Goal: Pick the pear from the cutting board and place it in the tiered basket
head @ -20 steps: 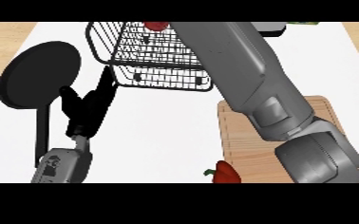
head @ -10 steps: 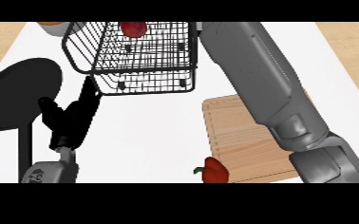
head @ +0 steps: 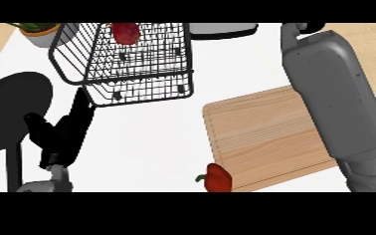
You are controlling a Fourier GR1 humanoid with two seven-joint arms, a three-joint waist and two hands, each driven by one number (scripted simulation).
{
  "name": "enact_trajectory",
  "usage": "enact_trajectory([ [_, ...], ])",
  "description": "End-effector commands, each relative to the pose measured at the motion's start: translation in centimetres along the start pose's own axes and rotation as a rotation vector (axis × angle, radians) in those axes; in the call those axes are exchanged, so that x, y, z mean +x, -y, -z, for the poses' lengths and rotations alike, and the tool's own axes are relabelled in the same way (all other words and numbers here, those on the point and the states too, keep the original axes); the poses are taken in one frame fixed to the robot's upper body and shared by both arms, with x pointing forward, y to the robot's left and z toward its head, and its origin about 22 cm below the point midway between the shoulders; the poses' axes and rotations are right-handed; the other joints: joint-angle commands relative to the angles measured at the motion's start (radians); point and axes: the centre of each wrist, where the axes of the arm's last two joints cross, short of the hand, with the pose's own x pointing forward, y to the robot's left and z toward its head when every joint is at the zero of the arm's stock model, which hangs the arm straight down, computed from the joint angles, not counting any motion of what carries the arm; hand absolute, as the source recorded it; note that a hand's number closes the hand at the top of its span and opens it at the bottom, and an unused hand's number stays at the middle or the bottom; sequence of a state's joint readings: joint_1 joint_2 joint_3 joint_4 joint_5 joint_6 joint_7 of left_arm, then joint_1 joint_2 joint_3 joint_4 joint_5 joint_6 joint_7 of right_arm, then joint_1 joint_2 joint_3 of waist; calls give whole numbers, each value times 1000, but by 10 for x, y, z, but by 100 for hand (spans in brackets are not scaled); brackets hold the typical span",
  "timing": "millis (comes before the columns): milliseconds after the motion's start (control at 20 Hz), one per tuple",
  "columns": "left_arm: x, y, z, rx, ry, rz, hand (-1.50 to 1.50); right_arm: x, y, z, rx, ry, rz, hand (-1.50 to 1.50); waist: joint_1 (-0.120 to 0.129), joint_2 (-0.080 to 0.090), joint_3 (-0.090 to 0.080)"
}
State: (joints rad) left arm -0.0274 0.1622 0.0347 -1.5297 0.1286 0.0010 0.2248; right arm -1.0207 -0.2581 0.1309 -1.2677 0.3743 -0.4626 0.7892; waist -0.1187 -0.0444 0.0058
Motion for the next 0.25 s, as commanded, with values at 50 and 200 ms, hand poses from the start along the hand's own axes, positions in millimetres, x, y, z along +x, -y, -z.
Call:
enact_trajectory([
  [50, 6, 12, 2, -45, 15, -18, 0, -19, 61, -27, 35, 4, -9, -150, -21, 4, -2],
  [200, 16, 1, 6, -52, 34, -6, 0, -13, 108, -45, 22, 47, -3, -150, -21, 9, -3],
])
